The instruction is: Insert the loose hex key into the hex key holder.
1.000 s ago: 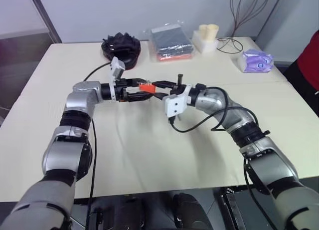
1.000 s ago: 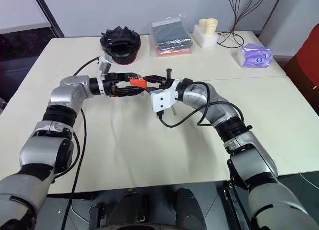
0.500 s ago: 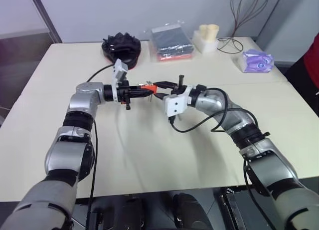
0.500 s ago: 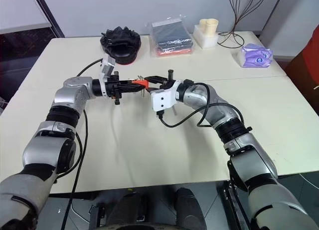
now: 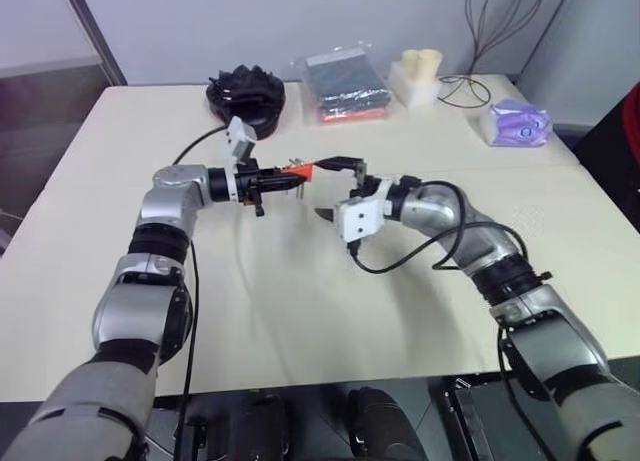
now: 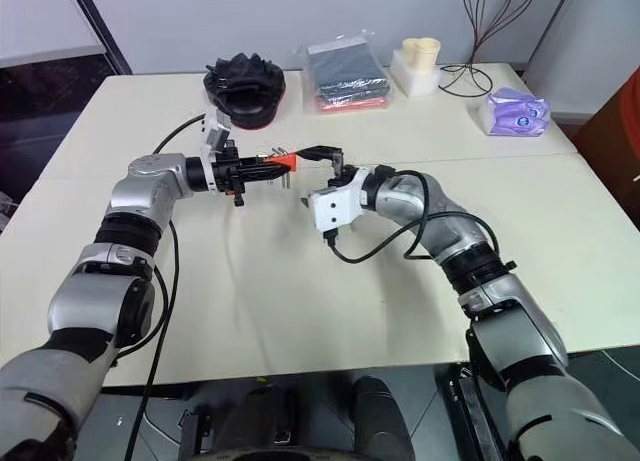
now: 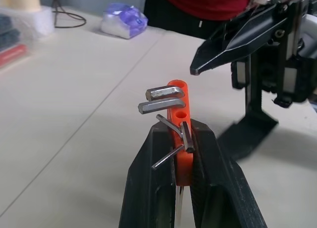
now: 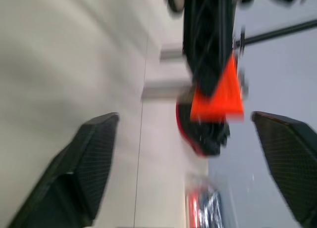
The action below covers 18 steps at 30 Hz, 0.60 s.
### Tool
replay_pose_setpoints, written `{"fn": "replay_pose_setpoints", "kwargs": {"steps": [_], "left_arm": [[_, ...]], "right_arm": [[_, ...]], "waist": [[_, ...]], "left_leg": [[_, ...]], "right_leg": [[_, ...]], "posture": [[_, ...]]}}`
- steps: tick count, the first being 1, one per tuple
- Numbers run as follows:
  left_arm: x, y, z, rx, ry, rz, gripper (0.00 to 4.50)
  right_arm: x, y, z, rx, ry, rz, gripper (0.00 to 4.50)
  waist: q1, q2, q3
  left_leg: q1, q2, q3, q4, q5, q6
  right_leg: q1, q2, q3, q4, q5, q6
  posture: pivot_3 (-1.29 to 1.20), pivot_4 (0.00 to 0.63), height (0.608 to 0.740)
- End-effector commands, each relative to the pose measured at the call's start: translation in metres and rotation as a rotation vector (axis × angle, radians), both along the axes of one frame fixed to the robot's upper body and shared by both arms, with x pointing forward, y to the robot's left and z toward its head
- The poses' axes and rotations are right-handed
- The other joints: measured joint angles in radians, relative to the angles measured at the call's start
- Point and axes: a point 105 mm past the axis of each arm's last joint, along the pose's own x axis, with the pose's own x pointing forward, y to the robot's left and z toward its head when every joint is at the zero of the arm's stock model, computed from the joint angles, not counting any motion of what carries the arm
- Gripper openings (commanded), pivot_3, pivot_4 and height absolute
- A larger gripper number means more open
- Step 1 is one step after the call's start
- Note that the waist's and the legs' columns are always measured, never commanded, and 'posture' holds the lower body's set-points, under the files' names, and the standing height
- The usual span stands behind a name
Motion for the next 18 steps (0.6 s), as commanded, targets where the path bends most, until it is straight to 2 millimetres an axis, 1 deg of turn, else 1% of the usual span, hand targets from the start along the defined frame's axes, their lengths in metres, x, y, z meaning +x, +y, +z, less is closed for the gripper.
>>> {"fn": "replay_pose_setpoints", "kwargs": {"steps": [1, 2, 3, 4, 5, 6, 7, 9, 12, 14, 17, 18], "left_arm": [[-0.003, 0.009, 0.018, 0.003, -0.108, 0.018, 0.00], [-0.005, 0.012, 0.019, 0.011, -0.123, 0.017, 0.00], [-0.008, 0.013, 0.019, 0.024, -0.144, 0.009, 0.00], [-0.013, 0.015, 0.021, 0.012, -0.146, 0.007, 0.00], [-0.016, 0.015, 0.022, 0.002, -0.146, 0.006, 0.00], [-0.021, 0.015, 0.021, -0.005, -0.141, 0.001, 0.00], [-0.026, 0.015, 0.018, -0.008, -0.136, -0.003, 0.00], [-0.034, 0.016, 0.013, -0.021, -0.114, 0.010, 0.00], [-0.040, 0.016, 0.009, -0.043, -0.093, 0.041, 0.00], [-0.042, 0.017, 0.007, -0.051, -0.086, 0.059, 0.00], [-0.045, 0.018, 0.005, -0.060, -0.081, 0.076, 0.00], [-0.046, 0.018, 0.004, -0.061, -0.080, 0.079, 0.00]], "right_arm": [[0.002, -0.021, 0.014, 0.215, 0.158, -0.127, 4.43], [0.003, -0.029, 0.009, 0.310, 0.315, -0.201, 4.43], [-0.001, -0.035, 0.003, 0.431, 0.530, -0.273, 4.43], [-0.012, -0.035, -0.006, 0.553, 0.814, -0.319, 4.43], [-0.026, -0.030, -0.012, 0.608, 1.024, -0.332, 4.43], [-0.039, -0.025, -0.017, 0.633, 1.164, -0.333, 4.43], [-0.045, -0.022, -0.020, 0.652, 1.246, -0.357, 4.43], [-0.045, -0.021, -0.025, 0.730, 1.334, -0.442, 4.43], [-0.038, -0.023, -0.036, 0.770, 1.360, -0.544, 4.43], [-0.029, -0.022, -0.045, 0.802, 1.377, -0.611, 4.43], [-0.010, -0.025, -0.055, 0.802, 1.313, -0.712, 4.43], [-0.002, -0.031, -0.057, 0.803, 1.269, -0.752, 4.43]], "waist": [[0.000, 0.000, 0.000], [-0.001, 0.000, 0.000], [-0.003, 0.000, 0.000], [-0.004, 0.000, 0.000], [-0.006, 0.000, 0.000], [-0.006, 0.000, 0.000], [-0.006, 0.000, 0.000], [-0.005, 0.000, 0.000], [0.002, 0.000, 0.000], [0.014, 0.000, 0.000], [0.021, 0.000, 0.000], [0.022, 0.000, 0.000]], "left_leg": [[0.000, 0.000, 0.000, 0.000, 0.000, 0.000], [0.000, 0.000, 0.000, 0.000, 0.000, 0.000], [0.000, 0.001, 0.000, 0.000, 0.000, 0.000], [0.000, 0.001, 0.000, 0.000, 0.000, 0.000], [0.000, 0.002, -0.001, 0.000, 0.000, 0.000], [0.000, 0.003, -0.001, 0.000, 0.000, 0.000], [0.000, 0.003, -0.002, 0.000, 0.000, 0.000], [0.000, 0.003, -0.002, 0.000, 0.000, 0.000], [0.000, 0.003, -0.003, -0.001, 0.000, 0.000], [0.000, 0.002, -0.002, 0.000, 0.000, 0.000], [0.000, 0.001, -0.001, 0.000, 0.000, 0.000], [0.000, 0.000, -0.001, 0.000, 0.000, 0.000]], "right_leg": [[0.000, 0.000, 0.000, 0.000, 0.000, 0.000], [0.000, 0.000, 0.000, 0.000, 0.000, 0.000], [0.000, 0.000, 0.000, 0.000, 0.000, 0.000], [0.000, 0.000, 0.000, 0.001, 0.000, 0.000], [0.000, -0.001, 0.001, 0.001, 0.000, 0.000], [0.000, -0.002, 0.001, 0.001, 0.000, 0.000], [0.000, -0.002, 0.001, 0.002, 0.000, 0.000], [-0.001, -0.002, 0.001, 0.001, 0.000, 0.000], [-0.002, -0.003, 0.001, 0.001, 0.000, 0.000], [-0.002, -0.004, 0.001, 0.001, 0.000, 0.000], [-0.002, -0.004, 0.002, 0.001, 0.000, 0.000], [-0.002, -0.004, 0.002, 0.001, 0.000, 0.000]], "posture": [[0.00, 0.150, 0.740], [0.00, 0.150, 0.740], [0.00, 0.150, 0.740], [0.00, 0.150, 0.740], [0.00, 0.150, 0.740], [0.00, 0.150, 0.740], [0.00, 0.150, 0.740], [0.00, 0.150, 0.740], [0.00, 0.150, 0.740], [0.00, 0.150, 0.740], [0.00, 0.150, 0.740], [0.00, 0.150, 0.740]]}}
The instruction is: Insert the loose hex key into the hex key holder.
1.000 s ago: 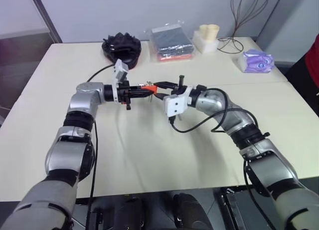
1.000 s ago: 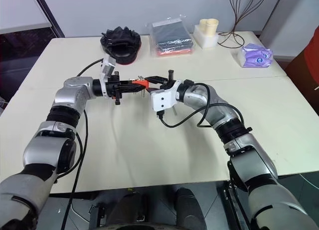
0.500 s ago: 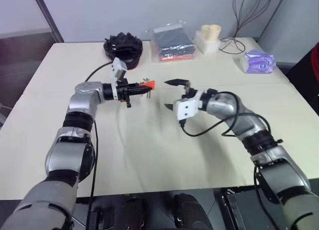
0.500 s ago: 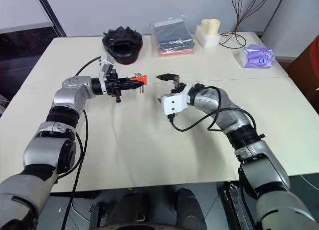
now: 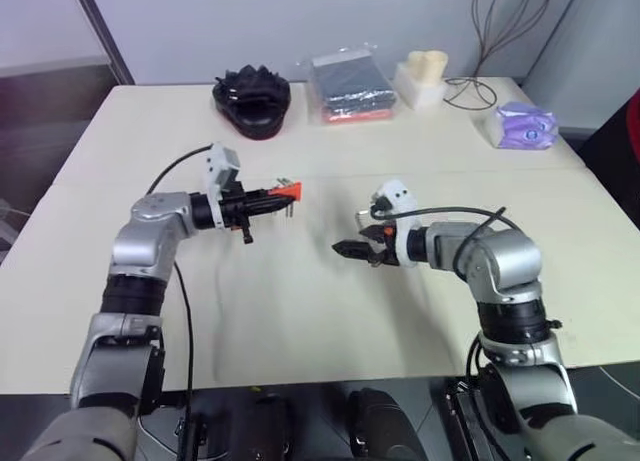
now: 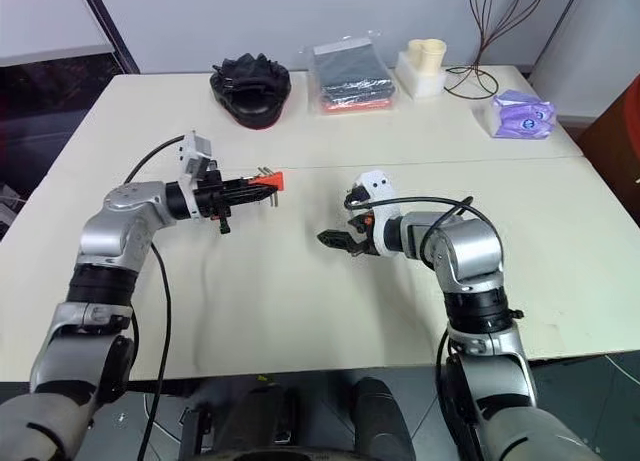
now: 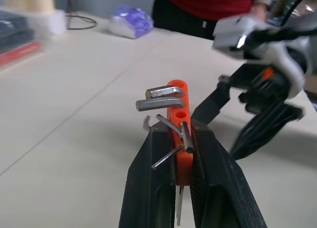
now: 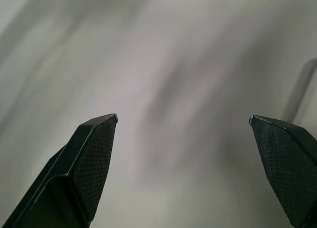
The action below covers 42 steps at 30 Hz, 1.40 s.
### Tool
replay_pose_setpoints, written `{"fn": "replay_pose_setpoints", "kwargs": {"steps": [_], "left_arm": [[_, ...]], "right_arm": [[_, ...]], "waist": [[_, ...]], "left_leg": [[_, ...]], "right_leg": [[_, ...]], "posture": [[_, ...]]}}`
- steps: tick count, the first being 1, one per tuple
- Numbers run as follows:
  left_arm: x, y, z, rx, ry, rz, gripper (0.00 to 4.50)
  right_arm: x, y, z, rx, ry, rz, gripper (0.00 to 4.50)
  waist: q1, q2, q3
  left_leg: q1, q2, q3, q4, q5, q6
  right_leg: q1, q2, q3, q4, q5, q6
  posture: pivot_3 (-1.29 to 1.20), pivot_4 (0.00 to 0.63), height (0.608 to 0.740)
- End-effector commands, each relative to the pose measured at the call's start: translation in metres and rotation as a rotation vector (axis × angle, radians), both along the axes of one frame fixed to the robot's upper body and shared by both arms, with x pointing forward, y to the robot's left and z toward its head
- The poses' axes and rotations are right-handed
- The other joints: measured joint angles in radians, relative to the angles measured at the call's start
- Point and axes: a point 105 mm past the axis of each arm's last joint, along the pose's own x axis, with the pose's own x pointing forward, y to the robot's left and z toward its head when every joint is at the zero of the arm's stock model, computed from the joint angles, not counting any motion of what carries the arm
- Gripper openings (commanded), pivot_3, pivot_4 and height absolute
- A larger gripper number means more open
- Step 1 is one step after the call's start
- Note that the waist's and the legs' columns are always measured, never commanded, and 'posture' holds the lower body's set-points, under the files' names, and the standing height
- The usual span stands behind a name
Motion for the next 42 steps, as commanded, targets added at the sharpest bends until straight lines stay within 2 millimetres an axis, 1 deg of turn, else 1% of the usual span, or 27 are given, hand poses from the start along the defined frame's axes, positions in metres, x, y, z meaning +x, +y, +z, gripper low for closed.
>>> {"fn": "replay_pose_setpoints", "kwargs": {"steps": [1, 3, 6, 10, 17, 20, 21, 22, 23, 25, 26, 28, 29, 30, 32, 33, 34, 36, 38, 40, 41, 42], "left_arm": [[-0.004, 0.002, 0.013, -0.021, -0.051, 0.012, 0.00], [-0.005, 0.002, 0.011, -0.022, -0.050, 0.018, 0.00], [-0.005, 0.002, 0.009, -0.030, -0.048, 0.028, 0.00], [-0.006, 0.000, 0.007, -0.036, -0.049, 0.034, 0.00], [-0.005, -0.001, 0.006, -0.043, -0.052, 0.044, 0.00], [-0.004, 0.001, 0.005, -0.042, -0.056, 0.053, 0.00], [-0.003, 0.001, 0.005, -0.043, -0.058, 0.055, 0.00], [-0.003, 0.001, 0.006, -0.043, -0.058, 0.057, 0.00], [-0.002, 0.001, 0.006, -0.044, -0.060, 0.060, 0.00], [-0.002, 0.001, 0.005, -0.045, -0.062, 0.063, 0.00], [-0.002, 0.002, 0.005, -0.047, -0.064, 0.065, 0.00], [-0.001, 0.003, 0.006, -0.049, -0.068, 0.072, 0.00], [-0.001, 0.003, 0.006, -0.050, -0.069, 0.075, 0.00], [-0.001, 0.003, 0.006, -0.050, -0.070, 0.077, 0.00], [-0.002, 0.004, 0.006, -0.049, -0.070, 0.079, 0.00], [-0.002, 0.005, 0.006, -0.049, -0.069, 0.079, 0.00], [-0.002, 0.006, 0.006, -0.046, -0.068, 0.079, 0.00], [-0.002, 0.006, 0.005, -0.039, -0.064, 0.078, 0.00], [-0.001, 0.007, 0.004, -0.030, -0.057, 0.070, 0.00], [0.000, 0.008, 0.003, -0.020, -0.045, 0.054, 0.00], [0.001, 0.007, 0.002, -0.017, -0.034, 0.042, 0.00], [0.002, 0.007, 0.001, -0.010, -0.020, 0.025, 0.00]], "right_arm": [[0.025, -0.014, 0.005, -0.084, -0.088, -0.095, 4.43], [0.033, -0.019, 0.006, -0.103, -0.104, -0.122, 4.43], [0.041, -0.018, 0.009, -0.120, -0.126, -0.126, 4.43], [0.043, -0.013, 0.013, -0.115, -0.131, -0.118, 4.43], [0.042, -0.004, -0.006, -0.111, -0.063, -0.122, 4.43], [0.040, 0.003, -0.019, -0.155, -0.050, -0.120, 4.43], [0.040, 0.004, -0.024, -0.170, -0.048, -0.126, 3.93], [0.041, 0.005, -0.028, -0.186, -0.047, -0.136, 3.74], [0.040, 0.006, -0.035, -0.199, -0.036, -0.140, 3.28], [0.038, 0.007, -0.045, -0.226, -0.026, -0.147, 2.31], [0.035, 0.010, -0.053, -0.236, -0.013, -0.143, 1.70], [0.027, 0.013, -0.069, -0.251, 0.026, -0.151, 0.67], [0.024, 0.013, -0.074, -0.253, 0.044, -0.155, 0.27], [0.021, 0.012, -0.079, -0.259, 0.056, -0.162, 0.06], [0.019, 0.009, -0.083, -0.254, 0.069, -0.177, 0.06], [0.020, 0.008, -0.081, -0.243, 0.064, -0.188, 0.06], [0.024, 0.008, -0.074, -0.229, 0.036, -0.197, 0.06], [0.035, 0.006, -0.054, -0.190, -0.037, -0.213, 0.06], [0.049, 0.003, -0.025, -0.148, -0.161, -0.233, 0.06], [0.059, 0.004, 0.007, -0.058, -0.275, -0.238, 0.06], [0.062, 0.004, 0.025, -0.006, -0.331, -0.236, 0.06], [0.065, 0.006, 0.048, 0.052, -0.420, -0.223, 0.06]], "waist": [[-0.001, 0.000, 0.000], [-0.001, 0.000, 0.000], [-0.004, 0.000, 0.000], [-0.007, 0.000, 0.000], [-0.008, 0.000, 0.000], [-0.011, 0.000, 0.000], [-0.013, 0.000, 0.000], [-0.013, 0.000, 0.000], [-0.015, -0.001, -0.001], [-0.023, -0.002, -0.002], [-0.028, -0.002, -0.002], [-0.034, -0.002, -0.004], [-0.035, -0.003, -0.005], [-0.035, -0.004, -0.007], [-0.034, -0.006, -0.009], [-0.033, -0.006, -0.010], [-0.032, -0.007, -0.010], [-0.032, -0.007, -0.010], [-0.032, -0.007, -0.010], [-0.032, -0.006, -0.009], [-0.032, -0.005, -0.008], [-0.032, -0.004, -0.008]], "left_leg": [[0.000, 0.000, 0.000, 0.000, 0.000, 0.000], [0.000, -0.001, 0.001, 0.000, 0.000, 0.000], [0.000, -0.001, 0.001, 0.000, 0.000, 0.000], [0.000, 0.000, 0.001, 0.000, 0.000, 0.000], [0.000, 0.000, 0.001, 0.000, 0.000, 0.000], [0.000, 0.000, 0.001, 0.000, 0.000, 0.000], [0.001, 0.000, 0.001, 0.000, 0.000, 0.000], [0.001, 0.001, 0.001, 0.000, 0.000, 0.000], [0.001, 0.001, 0.001, 0.000, 0.000, 0.000], [0.001, 0.001, 0.001, 0.000, 0.000, 0.000], [0.001, 0.001, 0.001, -0.001, 0.000, 0.000], [0.002, 0.001, 0.001, -0.001, 0.000, 0.000], [0.002, 0.001, 0.001, -0.002, 0.000, 0.000], [0.003, 0.002, 0.001, -0.002, 0.000, 0.000], [0.004, 0.002, 0.001, -0.003, 0.000, 0.000], [0.005, 0.002, 0.001, -0.003, 0.000, 0.000], [0.006, 0.002, 0.000, -0.003, 0.000, 0.000], [0.006, 0.002, 0.000, -0.003, 0.000, 0.000], [0.006, 0.002, 0.000, -0.003, 0.000, 0.000], [0.006, 0.002, 0.001, -0.003, 0.000, 0.000], [0.006, 0.002, 0.001, -0.003, 0.000, 0.000], [0.004, 0.002, 0.001, -0.003, 0.000, 0.000]], "right_leg": [[0.000, 0.000, 0.000, 0.000, 0.000, 0.000], [0.000, 0.000, 0.000, 0.000, 0.000, 0.000], [0.000, 0.000, 0.000, 0.000, 0.000, 0.000], [0.000, 0.001, 0.000, 0.000, 0.000, 0.000], [0.000, 0.001, 0.000, 0.000, 0.000, 0.000], [0.000, 0.001, -0.001, 0.000, 0.000, 0.000], [0.000, 0.001, 0.000, 0.000, 0.000, 0.000], [0.000, 0.001, 0.000, 0.000, 0.000, 0.000], [0.000, 0.001, 0.000, 0.000, 0.000, 0.000], [0.000, 0.001, 0.000, 0.000, 0.000, 0.000], [0.000, 0.001, 0.000, 0.000, 0.000, 0.000], [0.001, 0.001, 0.000, 0.000, 0.000, 0.000], [0.001, 0.001, 0.000, 0.000, 0.000, 0.000], [0.001, 0.002, 0.000, 0.000, 0.000, 0.000], [0.002, 0.002, 0.000, 0.001, 0.000, 0.000], [0.003, 0.002, 0.000, 0.000, 0.000, 0.000], [0.004, 0.002, 0.000, 0.000, 0.000, 0.000], [0.005, 0.002, 0.000, -0.001, 0.000, 0.000], [0.005, 0.001, 0.000, -0.001, 0.000, 0.000], [0.005, 0.001, 0.000, -0.001, 0.000, 0.000], [0.004, 0.001, 0.000, -0.001, 0.000, 0.000], [0.003, 0.001, 0.000, -0.001, 0.000, 0.000]], "posture": [[0.00, 0.150, 0.740], [0.00, 0.150, 0.740], [0.00, 0.150, 0.740], [0.00, 0.150, 0.740], [0.00, 0.150, 0.740], [0.00, 0.150, 0.740], [0.00, 0.150, 0.740], [0.00, 0.150, 0.740], [0.00, 0.150, 0.740], [0.00, 0.150, 0.740], [0.00, 0.150, 0.740], [0.00, 0.150, 0.740], [0.00, 0.150, 0.740], [0.00, 0.150, 0.740], [0.00, 0.150, 0.740], [0.00, 0.150, 0.740], [0.00, 0.150, 0.740], [0.00, 0.150, 0.740], [0.00, 0.150, 0.740], [0.00, 0.150, 0.740], [0.00, 0.150, 0.740], [0.00, 0.150, 0.740]]}}
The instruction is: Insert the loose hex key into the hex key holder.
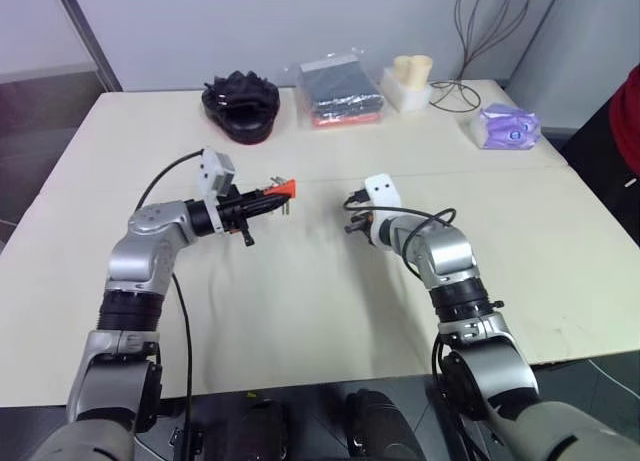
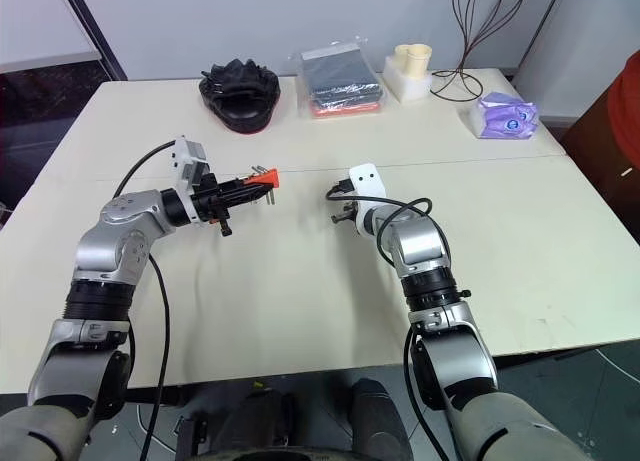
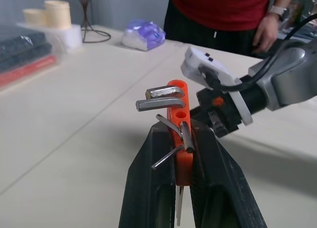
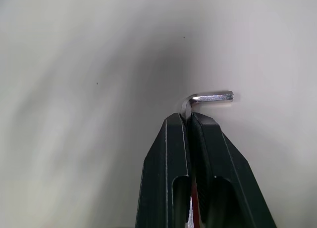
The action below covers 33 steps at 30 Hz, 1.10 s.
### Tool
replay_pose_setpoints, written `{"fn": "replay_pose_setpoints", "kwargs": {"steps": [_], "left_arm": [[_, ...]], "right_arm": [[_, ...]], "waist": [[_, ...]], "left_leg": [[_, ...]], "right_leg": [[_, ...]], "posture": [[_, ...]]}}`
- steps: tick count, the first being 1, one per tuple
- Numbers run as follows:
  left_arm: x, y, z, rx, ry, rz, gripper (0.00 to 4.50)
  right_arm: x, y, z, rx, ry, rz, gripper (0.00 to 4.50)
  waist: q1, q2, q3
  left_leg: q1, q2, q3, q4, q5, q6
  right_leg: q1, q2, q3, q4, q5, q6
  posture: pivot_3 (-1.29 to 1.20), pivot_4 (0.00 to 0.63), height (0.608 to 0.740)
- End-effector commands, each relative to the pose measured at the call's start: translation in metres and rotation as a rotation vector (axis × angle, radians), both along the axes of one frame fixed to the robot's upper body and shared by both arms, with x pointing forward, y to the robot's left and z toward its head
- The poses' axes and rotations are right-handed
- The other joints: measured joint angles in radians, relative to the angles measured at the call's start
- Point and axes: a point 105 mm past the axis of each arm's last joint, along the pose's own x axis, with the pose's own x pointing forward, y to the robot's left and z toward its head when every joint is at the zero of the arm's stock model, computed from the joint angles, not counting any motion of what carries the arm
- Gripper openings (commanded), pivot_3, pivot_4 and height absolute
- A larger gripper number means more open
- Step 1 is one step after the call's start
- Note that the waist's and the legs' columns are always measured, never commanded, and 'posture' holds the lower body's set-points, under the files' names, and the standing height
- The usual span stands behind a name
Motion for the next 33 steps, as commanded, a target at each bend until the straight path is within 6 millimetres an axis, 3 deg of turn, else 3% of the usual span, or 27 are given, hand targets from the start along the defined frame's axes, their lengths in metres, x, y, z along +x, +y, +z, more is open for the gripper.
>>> {"fn": "replay_pose_setpoints", "kwargs": {"steps": [1, 3, 6, 13, 19, 33], "left_arm": [[0.002, 0.001, 0.010, 0.021, -0.004, -0.060, 0.00], [0.007, -0.002, 0.011, 0.025, 0.024, -0.101, 0.00], [0.018, -0.011, 0.019, 0.033, 0.027, -0.149, 0.00], [0.041, -0.041, 0.046, 0.032, -0.030, -0.207, 0.00], [0.048, -0.057, 0.067, 0.005, -0.086, -0.224, 0.00], [0.047, -0.059, 0.097, -0.126, -0.100, -0.246, 0.00]], "right_arm": [[0.012, 0.008, 0.093, 0.164, -0.357, 0.086, 0.06], [0.005, 0.013, 0.136, 0.242, -0.537, 0.173, 0.06], [-0.006, 0.018, 0.175, 0.373, -0.661, 0.257, 0.06], [-0.026, 0.035, 0.219, 0.585, -0.779, 0.348, 0.06], [-0.028, 0.048, 0.221, 0.602, -0.802, 0.363, 0.06], [-0.021, 0.050, 0.204, 0.597, -0.798, 0.336, 0.06]], "waist": [[0.000, 0.000, 0.001], [0.002, 0.002, 0.004], [0.003, 0.002, 0.004], [0.004, 0.001, 0.004], [-0.001, 0.001, 0.004], [0.001, 0.001, 0.004]], "left_leg": [[-0.003, 0.000, 0.000, 0.000, 0.000, 0.000], [-0.006, -0.001, 0.001, 0.001, 0.000, 0.000], [-0.007, -0.002, 0.001, 0.001, 0.000, -0.001], [-0.006, -0.002, 0.001, 0.001, 0.000, 0.000], [-0.006, -0.002, 0.001, 0.000, 0.000, 0.000], [-0.008, -0.002, 0.001, 0.000, 0.000, 0.000]], "right_leg": [[-0.003, 0.000, 0.000, 0.000, 0.000, 0.000], [-0.006, 0.000, 0.000, 0.001, 0.000, 0.000], [-0.007, 0.001, -0.002, 0.001, 0.000, 0.000], [-0.004, 0.001, -0.003, 0.001, 0.000, 0.000], [-0.005, 0.001, -0.003, 0.001, 0.000, 0.000], [-0.006, 0.001, -0.002, 0.002, 0.000, 0.000]], "posture": [[0.00, 0.150, 0.740], [0.00, 0.150, 0.740], [0.00, 0.150, 0.740], [0.00, 0.150, 0.740], [0.00, 0.150, 0.740], [0.00, 0.150, 0.740]]}}
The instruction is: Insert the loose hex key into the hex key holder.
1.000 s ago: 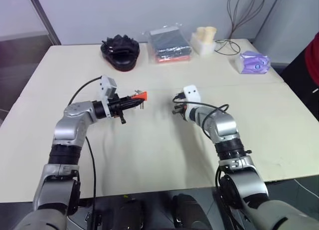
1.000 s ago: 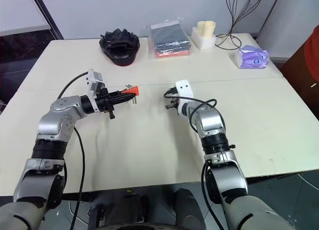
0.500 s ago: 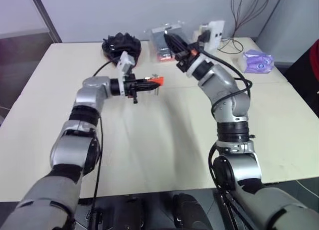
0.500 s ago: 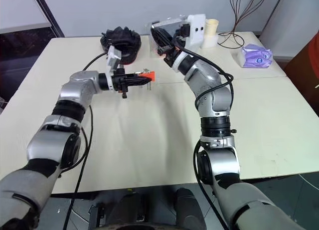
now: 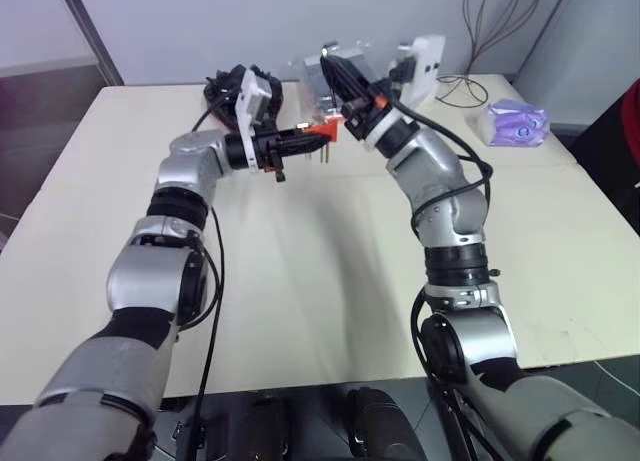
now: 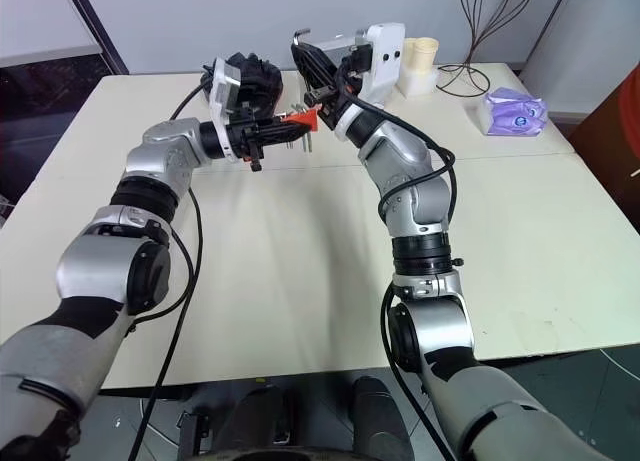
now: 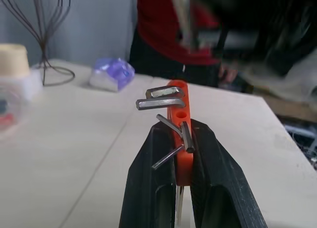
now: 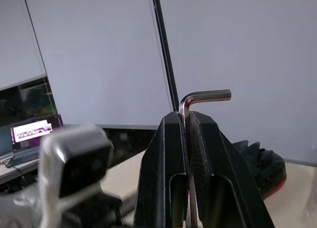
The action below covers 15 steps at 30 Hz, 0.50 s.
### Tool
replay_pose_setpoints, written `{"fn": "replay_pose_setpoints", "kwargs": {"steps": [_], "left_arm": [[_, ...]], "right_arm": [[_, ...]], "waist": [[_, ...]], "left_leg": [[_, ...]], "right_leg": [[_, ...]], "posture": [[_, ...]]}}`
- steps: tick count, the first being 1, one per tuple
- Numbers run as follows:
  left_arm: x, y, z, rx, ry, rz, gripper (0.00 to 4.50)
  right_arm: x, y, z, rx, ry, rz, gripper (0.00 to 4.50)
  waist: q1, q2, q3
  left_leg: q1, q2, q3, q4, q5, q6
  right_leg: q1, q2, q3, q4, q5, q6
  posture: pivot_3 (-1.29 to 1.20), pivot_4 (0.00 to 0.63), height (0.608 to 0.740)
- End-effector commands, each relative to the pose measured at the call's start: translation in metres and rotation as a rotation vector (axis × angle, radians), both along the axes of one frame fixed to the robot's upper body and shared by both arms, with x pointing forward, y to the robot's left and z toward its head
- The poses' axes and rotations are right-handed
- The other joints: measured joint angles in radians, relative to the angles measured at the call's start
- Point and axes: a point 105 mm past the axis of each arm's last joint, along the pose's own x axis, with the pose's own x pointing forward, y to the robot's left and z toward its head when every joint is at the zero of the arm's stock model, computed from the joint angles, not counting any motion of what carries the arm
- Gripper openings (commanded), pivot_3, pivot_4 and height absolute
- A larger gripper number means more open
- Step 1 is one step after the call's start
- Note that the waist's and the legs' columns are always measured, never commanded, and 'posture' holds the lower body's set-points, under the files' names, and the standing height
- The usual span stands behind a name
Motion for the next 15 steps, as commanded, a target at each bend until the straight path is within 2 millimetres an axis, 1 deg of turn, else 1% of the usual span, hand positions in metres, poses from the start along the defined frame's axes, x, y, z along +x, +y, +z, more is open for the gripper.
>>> {"fn": "replay_pose_setpoints", "kwargs": {"steps": [1, 8, 15], "left_arm": [[-0.005, -0.002, 0.020, -0.051, -0.044, -0.036, 0.00], [-0.007, -0.002, 0.020, -0.054, -0.044, -0.049, 0.00], [-0.005, 0.000, 0.020, -0.066, -0.046, -0.025, 0.00]], "right_arm": [[-0.003, 0.001, 0.006, 0.015, -0.043, 0.000, 0.06], [0.004, -0.002, 0.000, 0.008, -0.037, -0.021, 0.06], [0.004, -0.003, -0.006, -0.002, -0.033, -0.024, 0.06]], "waist": [[-0.001, 0.000, 0.000], [-0.001, 0.000, 0.000], [-0.001, 0.000, 0.000]], "left_leg": [[0.000, 0.000, 0.000, 0.000, 0.000, 0.000], [0.000, 0.000, 0.000, 0.000, 0.000, 0.000], [0.000, 0.000, 0.000, 0.000, 0.000, 0.000]], "right_leg": [[0.000, 0.000, 0.000, 0.000, 0.000, 0.000], [0.000, 0.000, 0.000, 0.000, 0.000, 0.000], [-0.001, 0.000, 0.000, 0.001, 0.000, 0.000]], "posture": [[0.00, 0.150, 0.740], [0.00, 0.150, 0.740], [0.00, 0.150, 0.740]]}}
